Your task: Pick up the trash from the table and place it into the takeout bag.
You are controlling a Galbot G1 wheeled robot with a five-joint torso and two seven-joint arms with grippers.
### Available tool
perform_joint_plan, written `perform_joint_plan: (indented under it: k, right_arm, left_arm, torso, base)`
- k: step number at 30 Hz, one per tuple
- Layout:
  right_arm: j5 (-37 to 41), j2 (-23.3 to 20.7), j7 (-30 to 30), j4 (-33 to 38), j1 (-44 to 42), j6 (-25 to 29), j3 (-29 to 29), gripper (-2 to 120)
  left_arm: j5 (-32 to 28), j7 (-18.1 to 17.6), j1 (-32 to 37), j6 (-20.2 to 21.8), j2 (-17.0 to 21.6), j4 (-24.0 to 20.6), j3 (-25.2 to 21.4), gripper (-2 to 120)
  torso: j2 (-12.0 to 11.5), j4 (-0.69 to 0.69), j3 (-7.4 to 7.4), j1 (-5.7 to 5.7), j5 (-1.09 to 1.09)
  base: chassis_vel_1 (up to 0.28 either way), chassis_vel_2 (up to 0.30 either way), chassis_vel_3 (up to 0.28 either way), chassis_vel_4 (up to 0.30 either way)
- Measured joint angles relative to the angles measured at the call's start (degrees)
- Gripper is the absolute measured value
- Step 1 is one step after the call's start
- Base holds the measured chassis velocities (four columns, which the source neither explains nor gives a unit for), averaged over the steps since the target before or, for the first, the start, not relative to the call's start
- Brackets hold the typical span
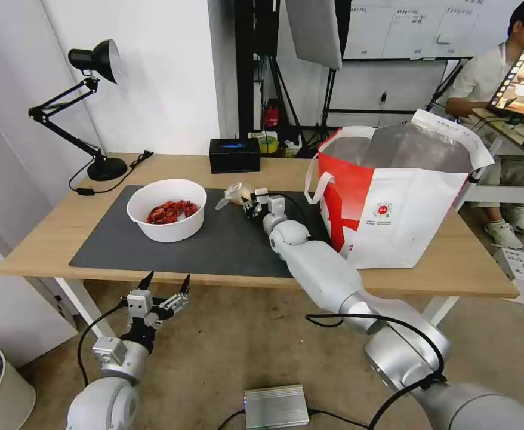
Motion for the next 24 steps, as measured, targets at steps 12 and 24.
perform_joint_plan:
  k: [12, 24]
  right_arm:
    - [-8.49, -3.77, 2.21, 10.04, -0.96, 2.83, -1.93, 3]
    - [-14.85, -15.6, 3.33, 28.1, -5.9, 8.03, -4.58, 3]
  left_arm:
    - [-1.12, 0.02, -0.52, -0.48, 0.95, 0.37, -0.49, 100]
    - [-1.77, 0.03, -0.49, -0.51, 2.22, 0.09, -1.06, 100]
  torso:
    - [-0.01, 0.01, 0.0, 0.0, 0.01]
    - [0.0, -0.01, 0.0, 0.0, 0.02]
  base:
    - [0.0, 0.0, 0.0, 0.0]
    - [0.0, 0.0, 0.0, 0.0]
